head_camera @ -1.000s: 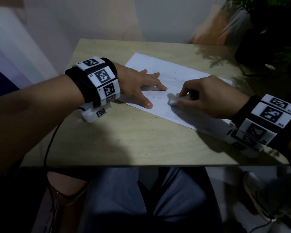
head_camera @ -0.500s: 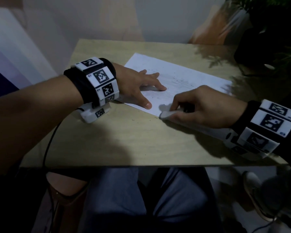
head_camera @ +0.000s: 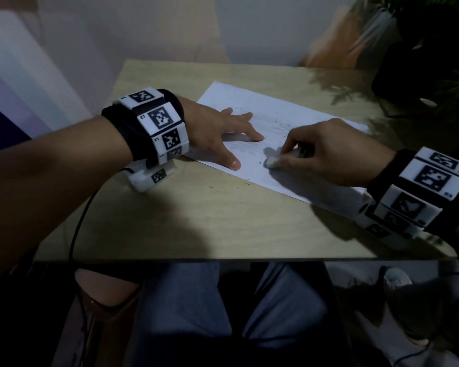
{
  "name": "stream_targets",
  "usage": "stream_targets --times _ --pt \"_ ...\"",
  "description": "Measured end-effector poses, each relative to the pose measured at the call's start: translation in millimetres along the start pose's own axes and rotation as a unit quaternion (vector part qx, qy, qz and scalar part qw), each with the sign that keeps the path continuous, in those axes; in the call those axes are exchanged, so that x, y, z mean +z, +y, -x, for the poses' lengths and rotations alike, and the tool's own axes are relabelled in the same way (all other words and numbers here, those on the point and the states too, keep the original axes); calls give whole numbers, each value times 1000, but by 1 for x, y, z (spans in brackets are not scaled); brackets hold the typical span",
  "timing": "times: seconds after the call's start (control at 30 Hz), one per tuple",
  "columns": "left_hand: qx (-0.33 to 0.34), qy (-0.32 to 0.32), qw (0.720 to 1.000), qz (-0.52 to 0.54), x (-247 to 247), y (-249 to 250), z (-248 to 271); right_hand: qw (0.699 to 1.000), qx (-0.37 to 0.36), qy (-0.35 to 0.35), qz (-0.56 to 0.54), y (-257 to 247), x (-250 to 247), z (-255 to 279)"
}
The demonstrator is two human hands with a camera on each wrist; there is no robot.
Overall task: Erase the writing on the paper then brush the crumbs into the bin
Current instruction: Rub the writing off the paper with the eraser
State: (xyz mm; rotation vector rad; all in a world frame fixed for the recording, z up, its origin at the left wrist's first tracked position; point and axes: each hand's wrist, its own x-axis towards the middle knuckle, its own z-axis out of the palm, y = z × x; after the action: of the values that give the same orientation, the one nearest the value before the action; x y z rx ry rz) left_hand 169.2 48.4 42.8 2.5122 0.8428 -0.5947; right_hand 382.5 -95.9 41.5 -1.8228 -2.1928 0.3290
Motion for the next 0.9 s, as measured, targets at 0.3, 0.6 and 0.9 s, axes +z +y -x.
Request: stream_targets --times 0.3,0.6,0.9 --pt "2 2 1000 -4 1 -4 -4 999 -47 -7 3 4 1 -1" --pt "9 5 1000 -4 2 -6 -6 996 -73 -31 -45 1 1 3" --pt "7 3 1000 9 3 -9 -8 989 -122 -54 -62 -4 1 8"
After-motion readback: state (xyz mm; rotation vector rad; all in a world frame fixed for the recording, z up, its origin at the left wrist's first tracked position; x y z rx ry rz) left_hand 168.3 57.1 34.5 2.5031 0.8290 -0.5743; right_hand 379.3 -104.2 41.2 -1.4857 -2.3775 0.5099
